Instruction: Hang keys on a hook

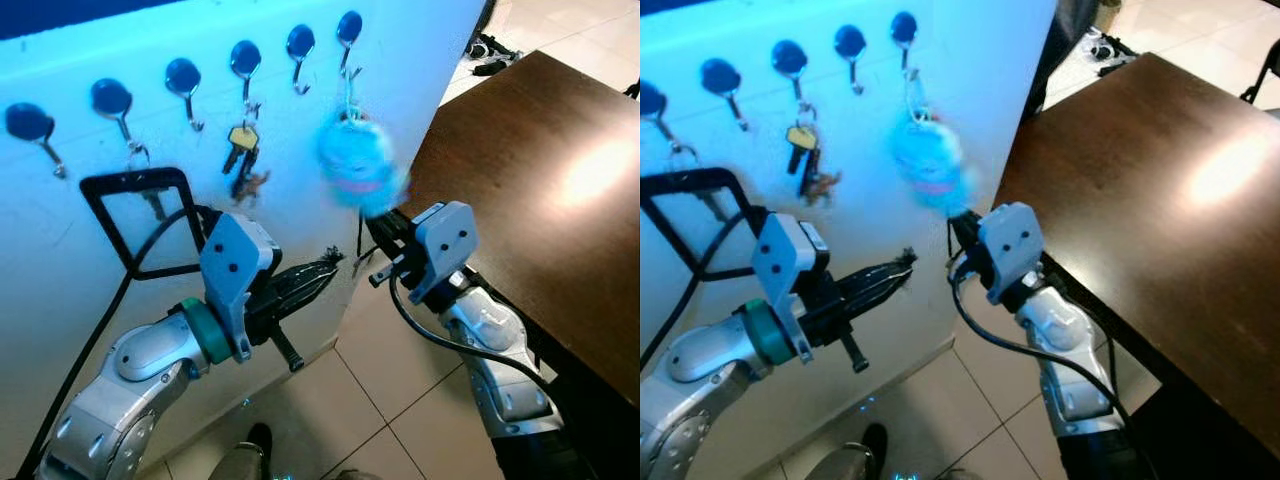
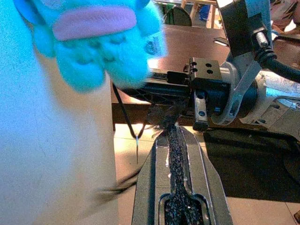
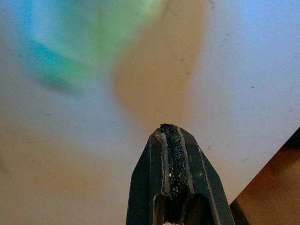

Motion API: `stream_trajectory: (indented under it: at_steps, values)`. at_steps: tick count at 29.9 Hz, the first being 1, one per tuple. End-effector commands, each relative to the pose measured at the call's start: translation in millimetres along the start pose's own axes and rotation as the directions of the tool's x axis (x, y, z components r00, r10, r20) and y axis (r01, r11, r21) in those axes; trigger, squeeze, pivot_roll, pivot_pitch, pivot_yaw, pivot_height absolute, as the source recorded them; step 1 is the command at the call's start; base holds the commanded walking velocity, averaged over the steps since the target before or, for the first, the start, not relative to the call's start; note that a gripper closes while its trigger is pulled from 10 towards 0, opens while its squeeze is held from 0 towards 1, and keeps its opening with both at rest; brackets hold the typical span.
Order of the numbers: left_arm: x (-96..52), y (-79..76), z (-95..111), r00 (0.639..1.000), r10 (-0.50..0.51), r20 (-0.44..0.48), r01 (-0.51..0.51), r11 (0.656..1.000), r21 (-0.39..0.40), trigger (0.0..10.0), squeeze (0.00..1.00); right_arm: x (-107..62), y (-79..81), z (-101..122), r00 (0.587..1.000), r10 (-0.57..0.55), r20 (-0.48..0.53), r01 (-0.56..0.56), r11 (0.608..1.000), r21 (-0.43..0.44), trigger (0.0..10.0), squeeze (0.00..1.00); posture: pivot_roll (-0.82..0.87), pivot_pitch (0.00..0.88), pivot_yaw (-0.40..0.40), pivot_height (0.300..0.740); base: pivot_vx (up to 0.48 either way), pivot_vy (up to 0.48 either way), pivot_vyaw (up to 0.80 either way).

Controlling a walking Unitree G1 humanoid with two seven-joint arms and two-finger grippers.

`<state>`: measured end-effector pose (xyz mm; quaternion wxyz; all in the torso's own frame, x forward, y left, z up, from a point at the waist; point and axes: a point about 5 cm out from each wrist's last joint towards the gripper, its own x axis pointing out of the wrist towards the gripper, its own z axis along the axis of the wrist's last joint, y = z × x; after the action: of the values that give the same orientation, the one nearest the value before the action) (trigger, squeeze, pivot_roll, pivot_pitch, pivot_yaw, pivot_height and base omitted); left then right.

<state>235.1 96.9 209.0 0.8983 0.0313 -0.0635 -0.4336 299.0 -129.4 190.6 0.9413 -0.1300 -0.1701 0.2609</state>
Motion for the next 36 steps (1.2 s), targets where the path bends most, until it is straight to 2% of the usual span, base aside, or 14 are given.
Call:
stream_trajectory:
  at_steps: [1, 18, 36]
  values:
    - [-2.4, -3.9, 0.4, 1.000, -0.011, 0.001, 0.011, 1.000, -0.002, 10.0, 0.00, -2.9, 2.1, -3.9, 1.000, 0.009, -0.015, -0.009, 1.000, 0.004, 10.0, 0.00, 0.01, 0.084, 0.025, 0.740, -0.356, 0.000, 0.00]
    - [-2.3, -2.9, 0.9, 1.000, -0.007, 0.002, 0.007, 1.000, 0.002, 10.0, 0.00, -2.5, 2.7, -4.1, 1.000, 0.011, -0.014, -0.011, 1.000, 0.000, 10.0, 0.00, 0.02, 0.082, 0.025, 0.740, -0.349, 0.000, 0.00]
    - [0.5, 1.1, 1.4, 1.000, 0.022, 0.005, -0.022, 1.000, 0.011, 10.0, 0.00, -1.3, 2.3, -3.7, 1.000, 0.014, -0.007, -0.014, 1.000, 0.002, 10.0, 0.00, 0.02, 0.071, 0.024, 0.740, 0.000, 0.000, 0.79]
